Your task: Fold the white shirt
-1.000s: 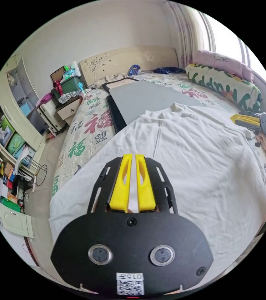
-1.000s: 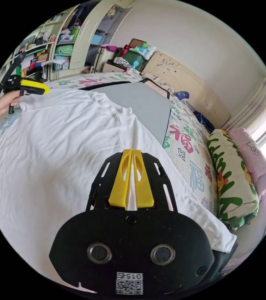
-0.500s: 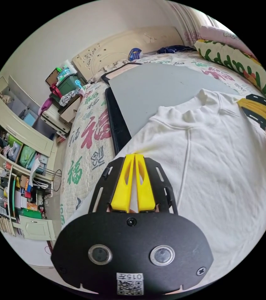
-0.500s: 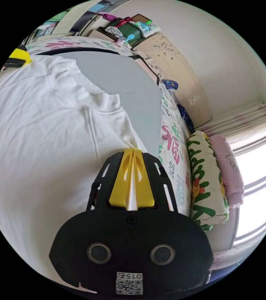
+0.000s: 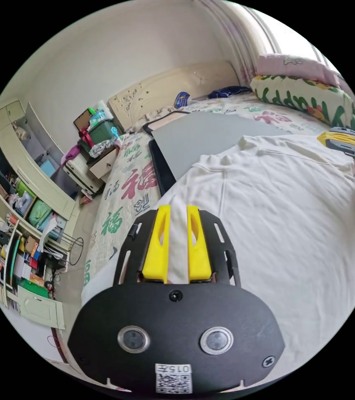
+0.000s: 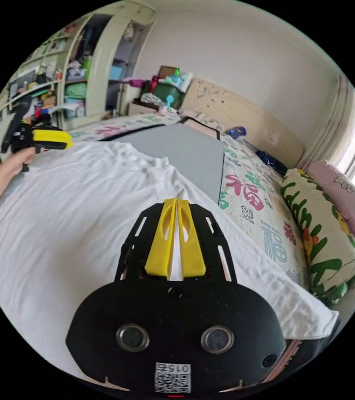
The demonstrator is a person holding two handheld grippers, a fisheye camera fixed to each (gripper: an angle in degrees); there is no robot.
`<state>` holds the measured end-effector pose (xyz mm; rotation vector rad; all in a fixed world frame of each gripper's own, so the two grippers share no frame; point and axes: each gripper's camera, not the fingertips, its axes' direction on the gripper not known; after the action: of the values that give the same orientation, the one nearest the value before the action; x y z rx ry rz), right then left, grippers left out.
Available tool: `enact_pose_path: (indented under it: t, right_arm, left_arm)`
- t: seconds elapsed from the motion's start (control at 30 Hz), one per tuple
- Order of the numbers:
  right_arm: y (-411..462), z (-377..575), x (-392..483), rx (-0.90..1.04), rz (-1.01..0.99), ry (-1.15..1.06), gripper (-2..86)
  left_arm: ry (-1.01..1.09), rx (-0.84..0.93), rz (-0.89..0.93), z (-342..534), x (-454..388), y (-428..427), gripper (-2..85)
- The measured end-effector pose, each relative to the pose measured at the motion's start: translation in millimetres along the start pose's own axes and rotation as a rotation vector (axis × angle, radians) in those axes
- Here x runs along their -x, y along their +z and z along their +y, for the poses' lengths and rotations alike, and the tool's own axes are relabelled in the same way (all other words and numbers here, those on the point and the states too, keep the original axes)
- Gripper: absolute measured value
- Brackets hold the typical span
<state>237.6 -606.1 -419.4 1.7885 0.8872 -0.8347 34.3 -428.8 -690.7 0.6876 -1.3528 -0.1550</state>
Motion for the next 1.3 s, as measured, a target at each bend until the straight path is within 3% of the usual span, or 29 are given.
enact_pose_path:
  t: [0.17,0.33,0.5,0.63,0.83,1.07,1.3]
  right_arm:
    - [-193,128,-1,-0.162,-0.136,-0.061,5.4]
    - [-348,249,-24,-0.369,-0.346,0.048,5.6]
    - [-380,315,-41,-0.405,-0.349,0.188,6.6]
    - [-386,353,-46,-0.275,-0.329,0.224,8.1]
    - [-426,370,-56,-0.188,-0.339,0.206,10.6]
    - [-432,381,-48,-0.036,-0.400,0.149,10.0]
    - [-472,397,-40,-0.094,-0.535,0.045,12.8]
  left_arm:
    - [0.013,-0.129,0.144,93,18,-198,7.5]
    - [-0.180,-0.317,0.359,233,60,-369,8.5]
    - [-0.479,-0.310,0.382,359,92,-425,11.1]
    - [-0.676,-0.326,0.483,420,115,-453,11.4]
    - [-0.744,-0.354,0.545,410,148,-500,10.0]
    - [-0.689,-0.334,0.559,369,182,-549,0.9]
    - [-0.709,-0.398,0.513,347,218,-602,-0.4]
